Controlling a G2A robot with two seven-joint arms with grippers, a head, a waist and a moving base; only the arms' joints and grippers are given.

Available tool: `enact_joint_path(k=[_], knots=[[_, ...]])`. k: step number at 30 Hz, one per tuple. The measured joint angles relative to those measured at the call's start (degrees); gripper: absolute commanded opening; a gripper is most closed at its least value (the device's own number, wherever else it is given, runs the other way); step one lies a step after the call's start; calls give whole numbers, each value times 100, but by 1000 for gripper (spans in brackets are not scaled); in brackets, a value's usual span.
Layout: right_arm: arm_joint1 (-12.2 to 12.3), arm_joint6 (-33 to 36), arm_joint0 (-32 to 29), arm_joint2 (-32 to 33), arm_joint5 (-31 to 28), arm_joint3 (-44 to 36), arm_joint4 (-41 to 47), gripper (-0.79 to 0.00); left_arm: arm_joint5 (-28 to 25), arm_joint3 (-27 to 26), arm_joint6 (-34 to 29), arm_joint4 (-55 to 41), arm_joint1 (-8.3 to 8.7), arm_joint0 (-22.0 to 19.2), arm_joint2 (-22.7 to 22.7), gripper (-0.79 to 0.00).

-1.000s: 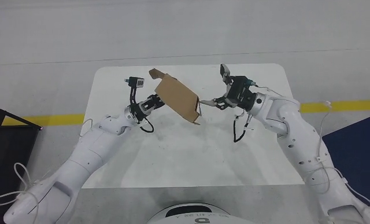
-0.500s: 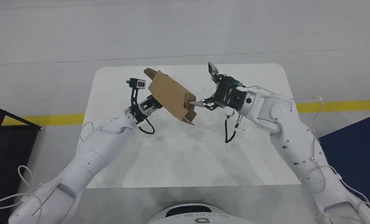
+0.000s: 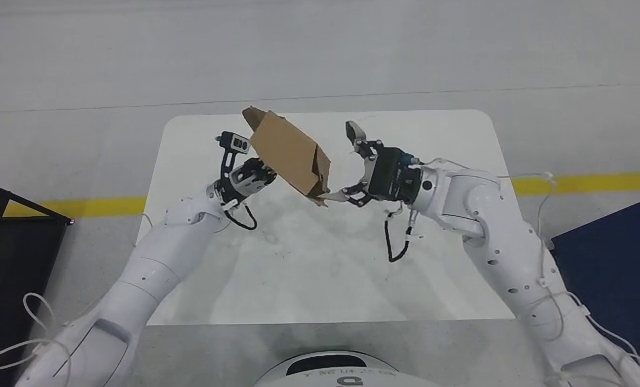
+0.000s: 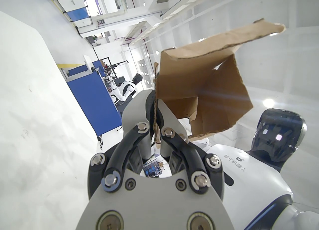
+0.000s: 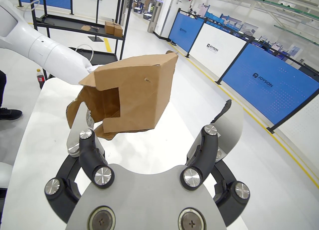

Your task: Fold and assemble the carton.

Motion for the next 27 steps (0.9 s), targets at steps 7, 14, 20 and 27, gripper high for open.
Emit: enact_joint_path(k=[7,14,20,27], knots=[[12,-281,-53,303,291,76,-96,-15,274,264,-270,61,-139,13,-199,-785],[64,-412,-159,331,353,-347,-1363,0,335,455,-331,423,-250,-41,-300,-785],[120,-781,-367,132,919,-760,-3391,0,270,553,-267,723,-306,-76,-409,-785],[110,-642,-509,30,1472,-953,-4154,-132,-1,633,3,1369,-374,-88,-336,-785]])
